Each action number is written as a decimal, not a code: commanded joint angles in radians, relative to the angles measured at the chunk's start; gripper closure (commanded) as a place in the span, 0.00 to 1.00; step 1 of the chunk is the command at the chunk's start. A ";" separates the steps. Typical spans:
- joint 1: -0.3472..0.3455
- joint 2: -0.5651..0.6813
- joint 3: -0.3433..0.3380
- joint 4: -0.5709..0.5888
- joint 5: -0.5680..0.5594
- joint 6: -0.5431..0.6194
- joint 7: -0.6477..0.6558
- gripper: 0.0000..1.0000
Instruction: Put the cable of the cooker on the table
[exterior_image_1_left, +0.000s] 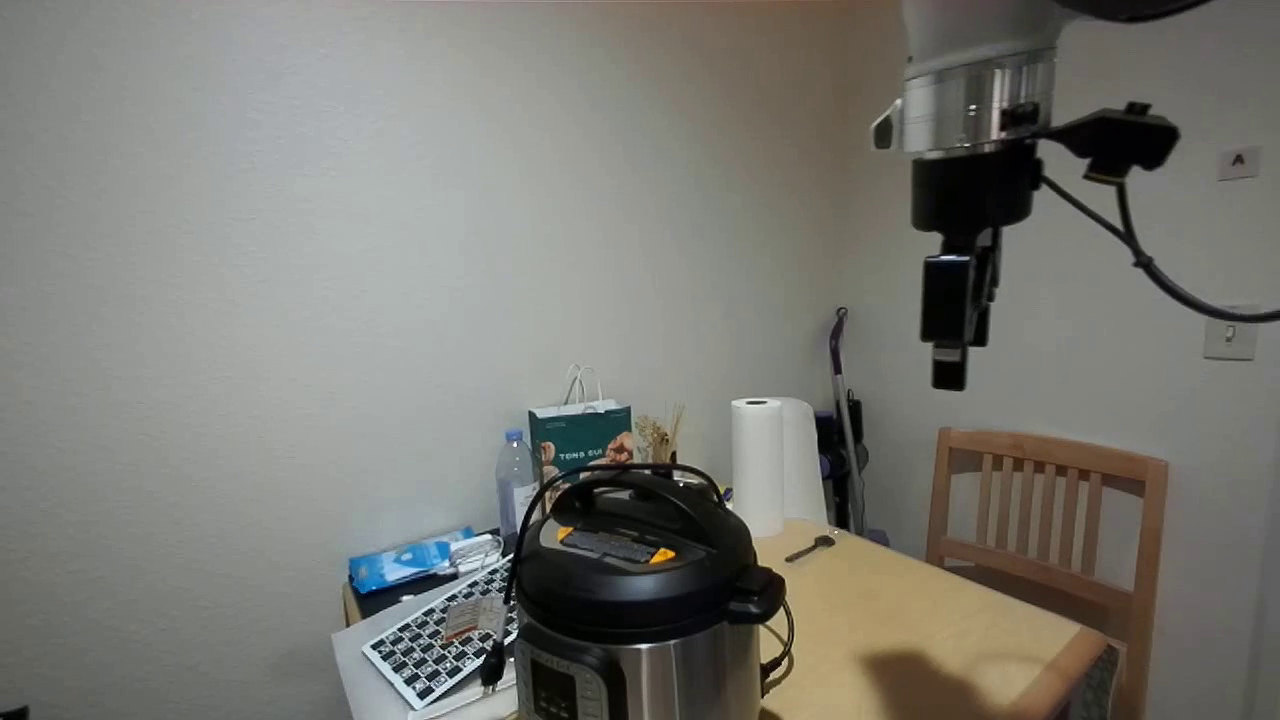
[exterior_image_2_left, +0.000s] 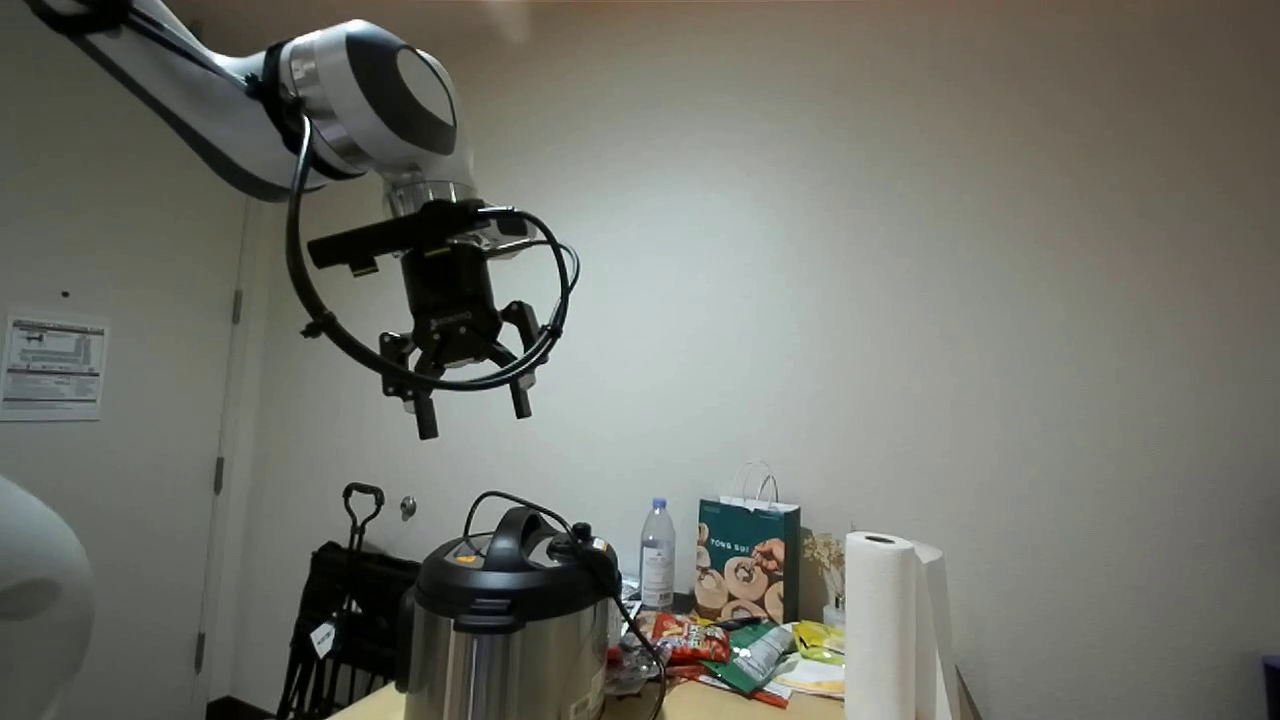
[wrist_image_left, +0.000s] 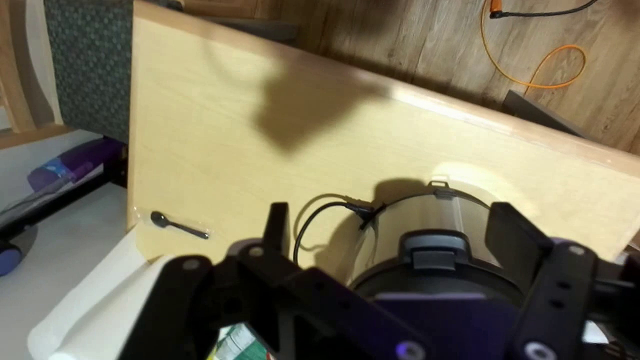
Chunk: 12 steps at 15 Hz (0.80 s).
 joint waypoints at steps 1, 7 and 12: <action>0.026 0.214 0.072 0.188 -0.011 0.015 0.047 0.00; 0.041 0.192 0.058 0.167 -0.009 0.009 0.043 0.00; 0.042 0.178 0.055 0.160 -0.009 0.009 0.043 0.00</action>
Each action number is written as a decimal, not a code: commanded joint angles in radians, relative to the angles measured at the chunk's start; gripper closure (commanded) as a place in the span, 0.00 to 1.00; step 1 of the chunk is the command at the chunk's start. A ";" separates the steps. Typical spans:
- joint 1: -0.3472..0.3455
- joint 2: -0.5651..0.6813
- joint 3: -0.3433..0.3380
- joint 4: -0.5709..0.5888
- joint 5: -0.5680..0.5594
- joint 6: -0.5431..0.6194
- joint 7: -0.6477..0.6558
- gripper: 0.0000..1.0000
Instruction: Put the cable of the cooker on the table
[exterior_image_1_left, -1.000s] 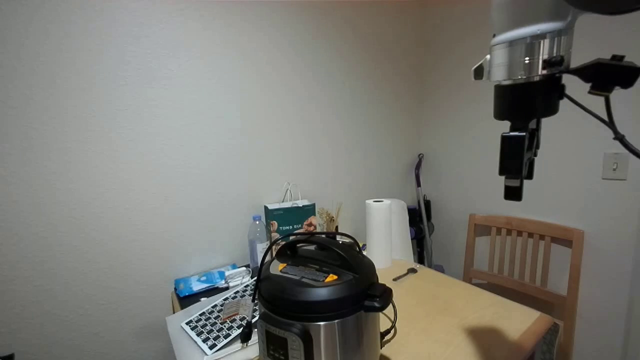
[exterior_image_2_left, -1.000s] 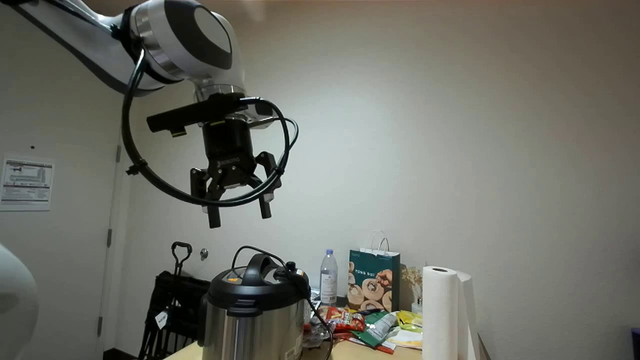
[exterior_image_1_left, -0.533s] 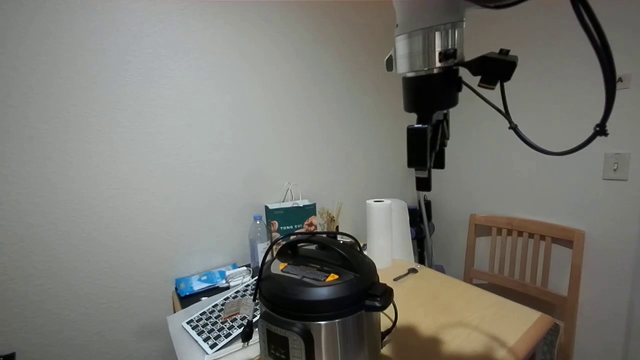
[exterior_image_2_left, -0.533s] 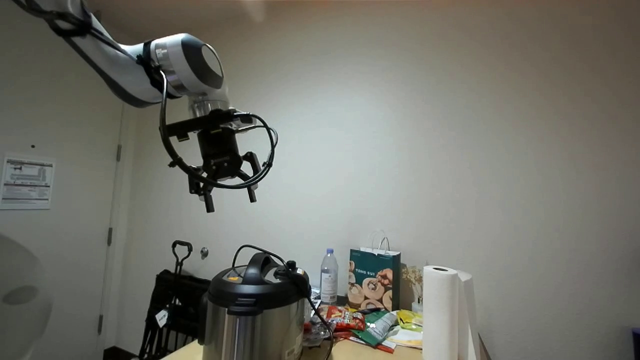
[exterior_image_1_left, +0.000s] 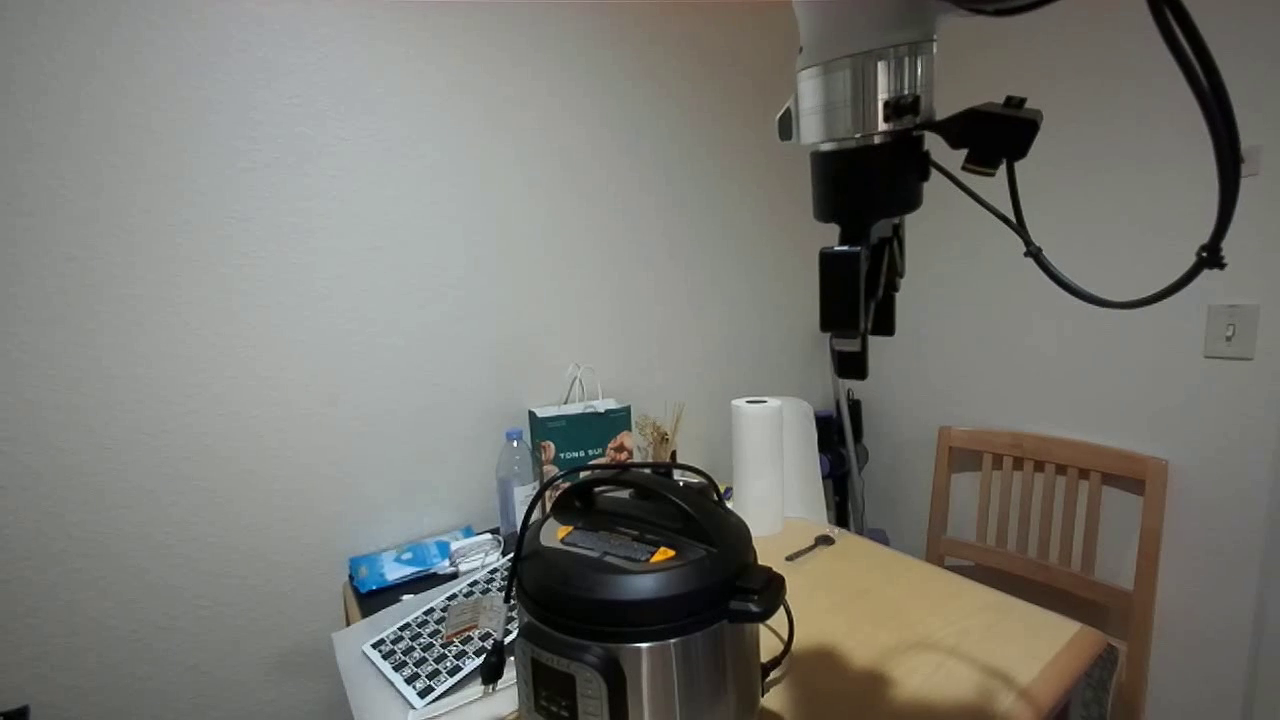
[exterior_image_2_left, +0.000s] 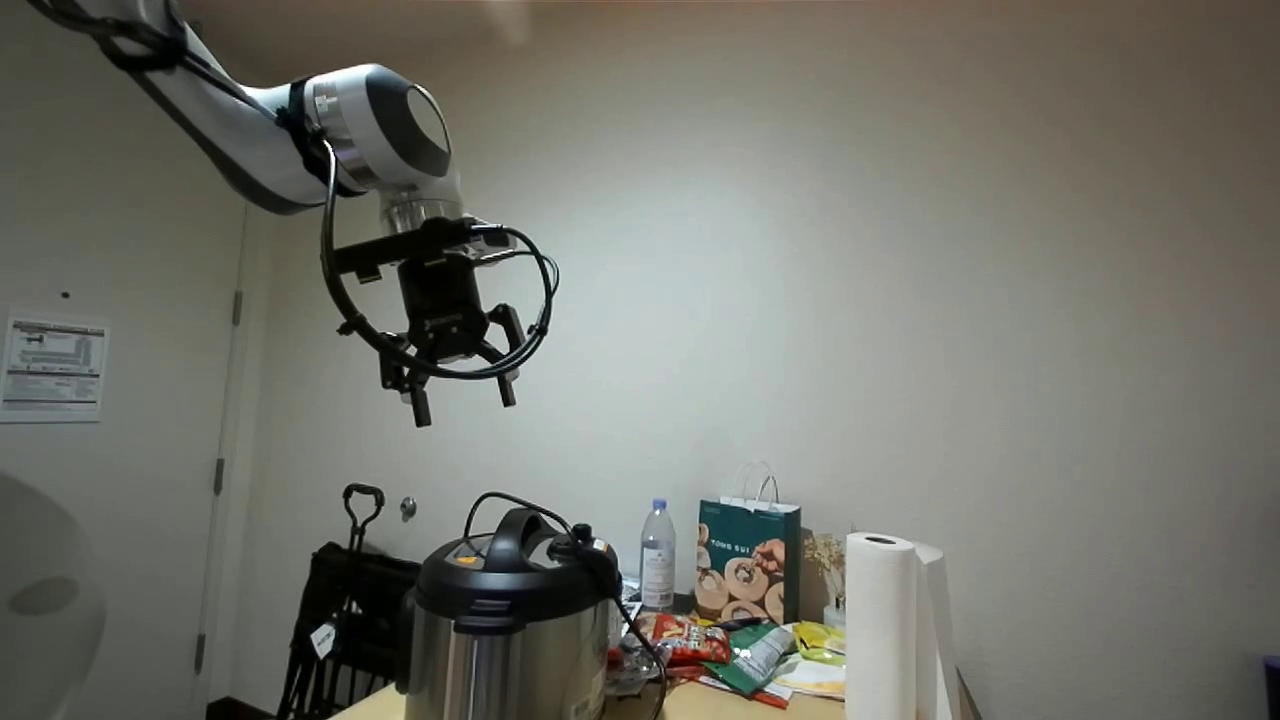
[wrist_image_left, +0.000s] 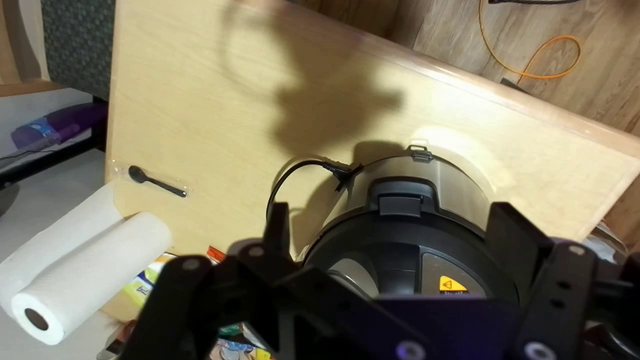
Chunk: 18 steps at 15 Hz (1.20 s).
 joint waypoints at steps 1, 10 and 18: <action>0.011 0.002 -0.009 0.001 -0.005 -0.003 0.004 0.00; 0.022 0.251 -0.023 0.194 -0.249 0.063 -0.336 0.00; 0.027 0.254 -0.027 0.190 -0.229 0.062 -0.298 0.00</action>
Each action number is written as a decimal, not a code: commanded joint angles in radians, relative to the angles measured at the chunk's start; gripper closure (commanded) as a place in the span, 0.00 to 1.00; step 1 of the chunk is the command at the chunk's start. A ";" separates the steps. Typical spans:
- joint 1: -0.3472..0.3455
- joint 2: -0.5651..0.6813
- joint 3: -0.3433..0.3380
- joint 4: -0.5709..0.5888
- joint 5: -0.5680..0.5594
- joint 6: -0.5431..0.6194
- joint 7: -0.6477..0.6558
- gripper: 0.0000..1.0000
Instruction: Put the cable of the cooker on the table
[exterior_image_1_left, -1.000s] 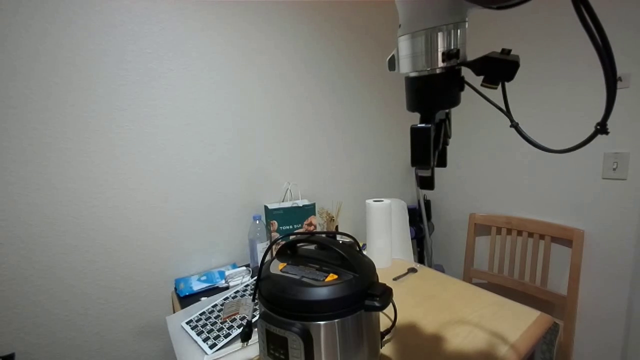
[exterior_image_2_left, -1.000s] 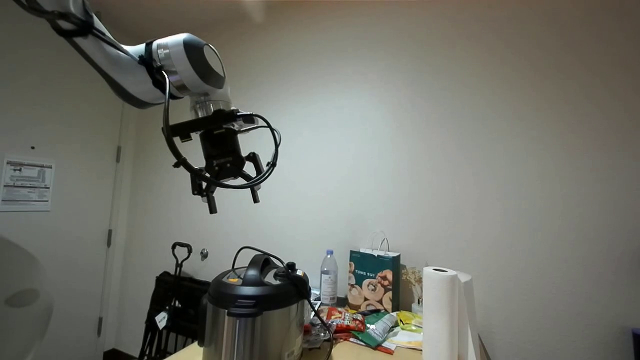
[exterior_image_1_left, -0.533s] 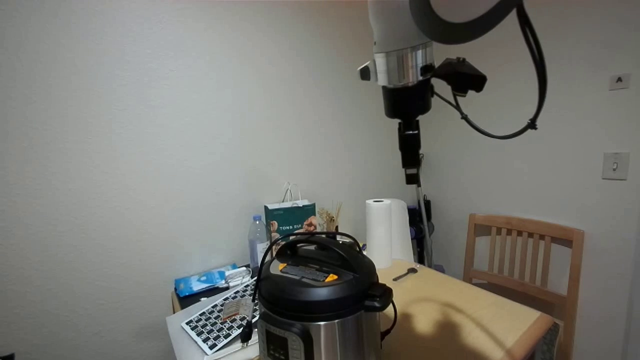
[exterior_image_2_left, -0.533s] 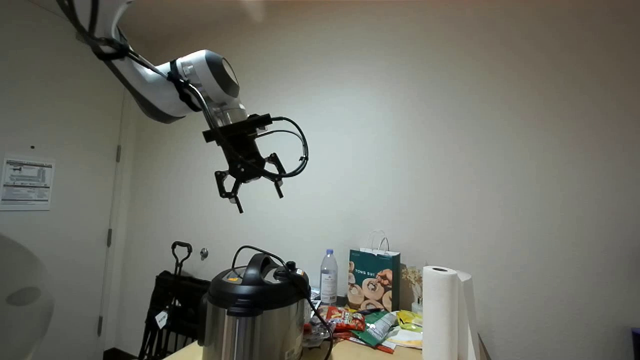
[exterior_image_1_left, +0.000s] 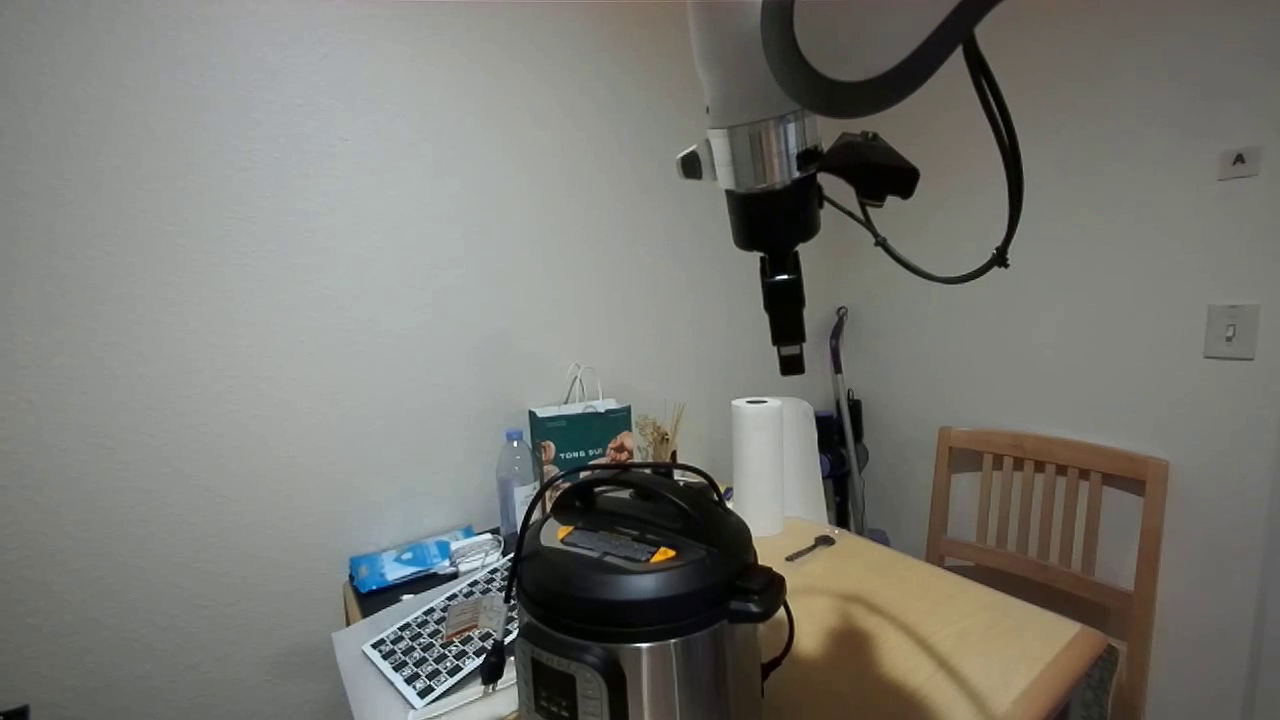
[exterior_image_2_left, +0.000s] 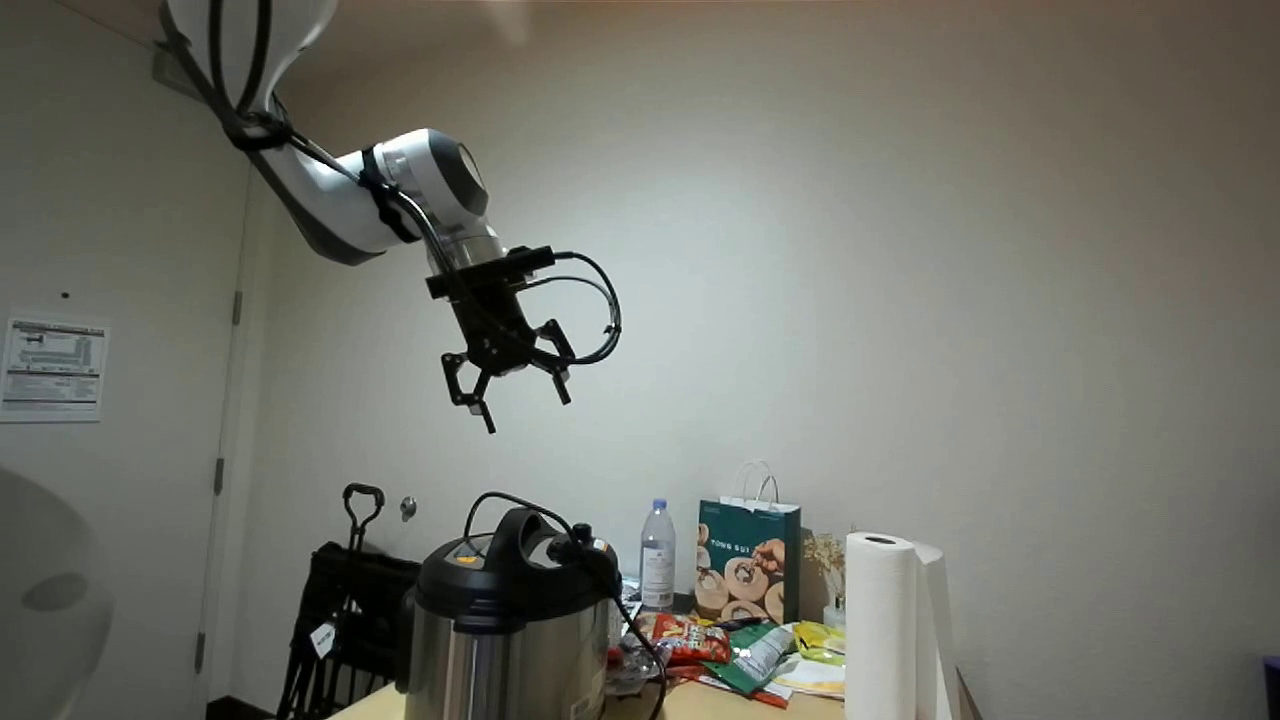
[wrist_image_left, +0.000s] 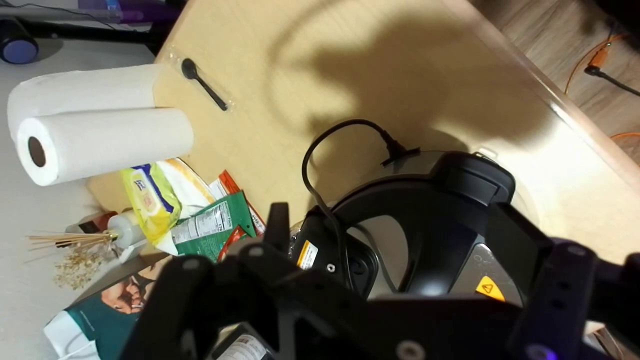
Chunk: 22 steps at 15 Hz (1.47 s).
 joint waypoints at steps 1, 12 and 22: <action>0.010 0.001 -0.008 0.002 -0.002 -0.003 0.002 0.00; 0.057 0.151 0.007 0.130 -0.034 0.174 -0.245 0.00; 0.055 0.265 0.005 0.228 -0.006 0.130 -0.323 0.00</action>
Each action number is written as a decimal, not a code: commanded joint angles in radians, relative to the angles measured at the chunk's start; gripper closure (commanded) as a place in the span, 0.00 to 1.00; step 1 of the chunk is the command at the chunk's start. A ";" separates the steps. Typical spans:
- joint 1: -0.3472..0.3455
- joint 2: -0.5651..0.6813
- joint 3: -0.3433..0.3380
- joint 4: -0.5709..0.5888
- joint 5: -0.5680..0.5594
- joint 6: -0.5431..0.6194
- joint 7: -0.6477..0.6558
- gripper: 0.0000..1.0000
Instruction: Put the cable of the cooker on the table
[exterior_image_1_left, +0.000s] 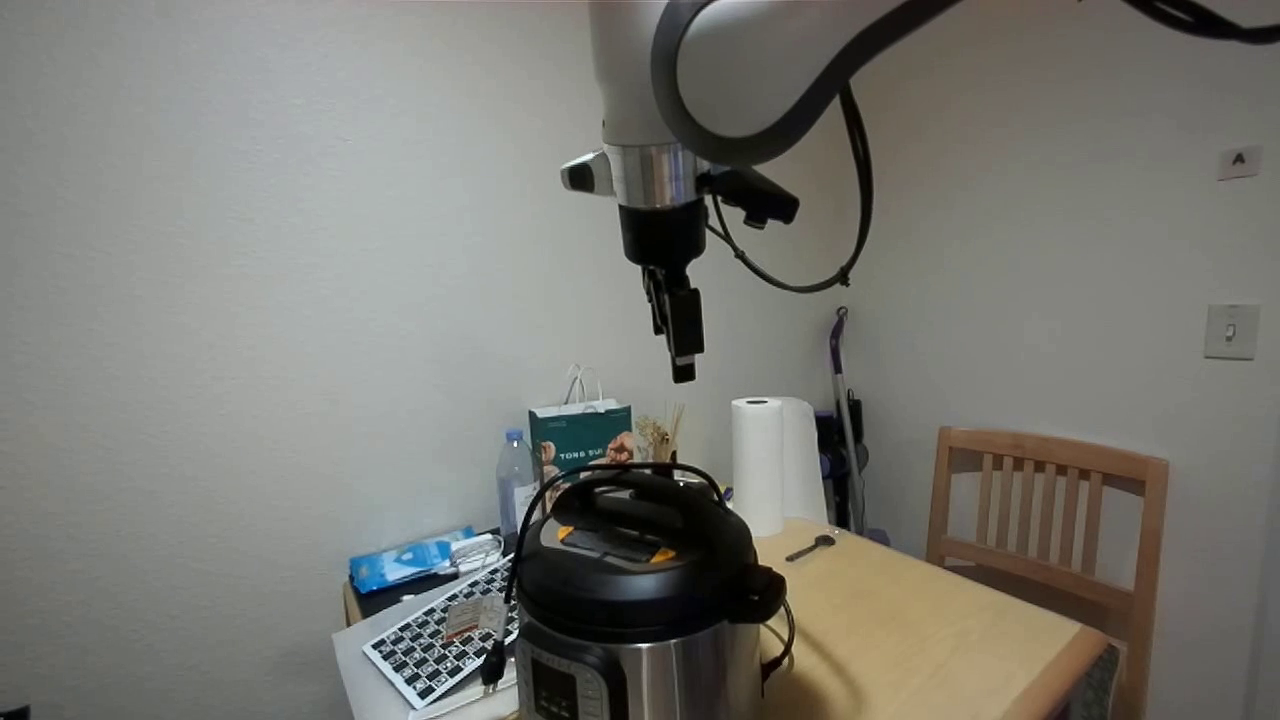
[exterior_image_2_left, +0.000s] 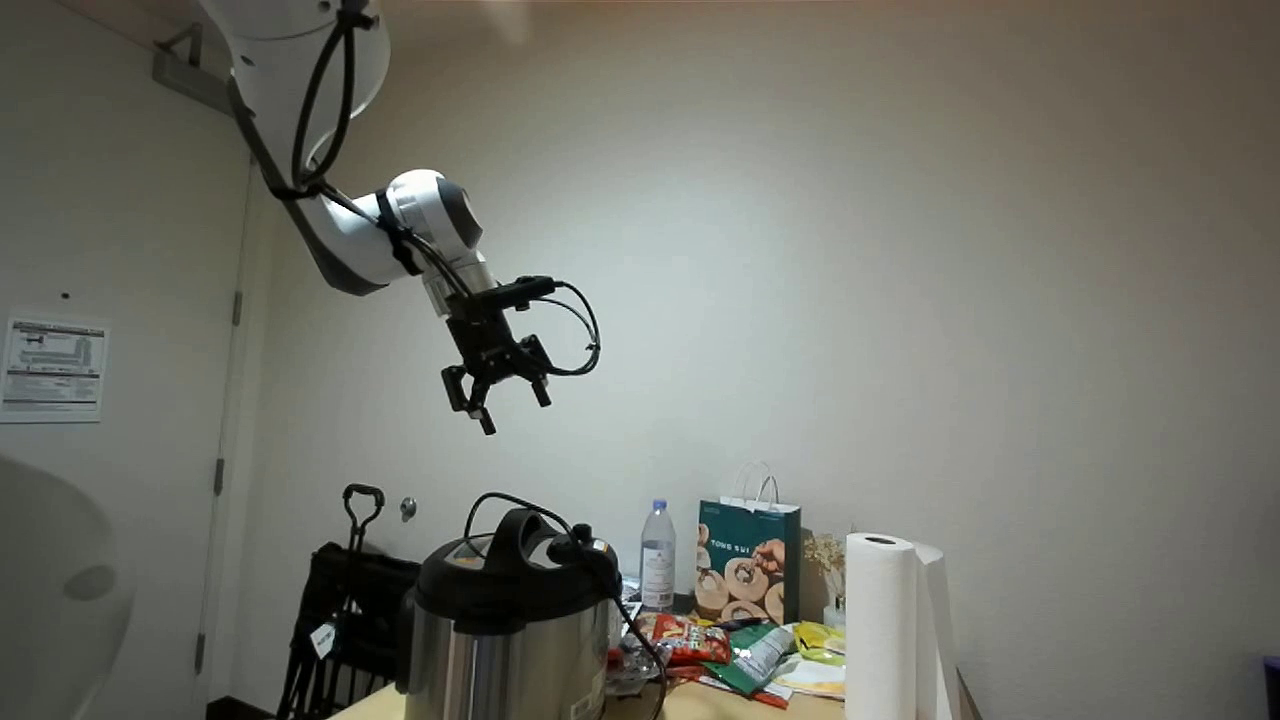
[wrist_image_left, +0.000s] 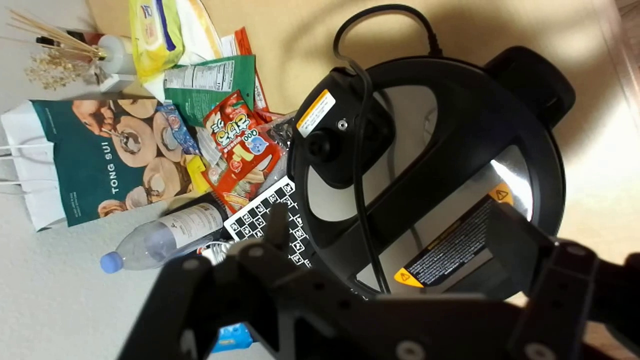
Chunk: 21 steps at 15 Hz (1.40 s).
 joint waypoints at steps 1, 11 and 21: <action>-0.008 0.079 -0.015 0.071 0.116 -0.061 -0.114 0.00; -0.024 0.267 -0.031 0.223 0.171 -0.282 -0.165 0.00; -0.023 0.350 -0.031 0.289 0.169 -0.197 -0.296 0.00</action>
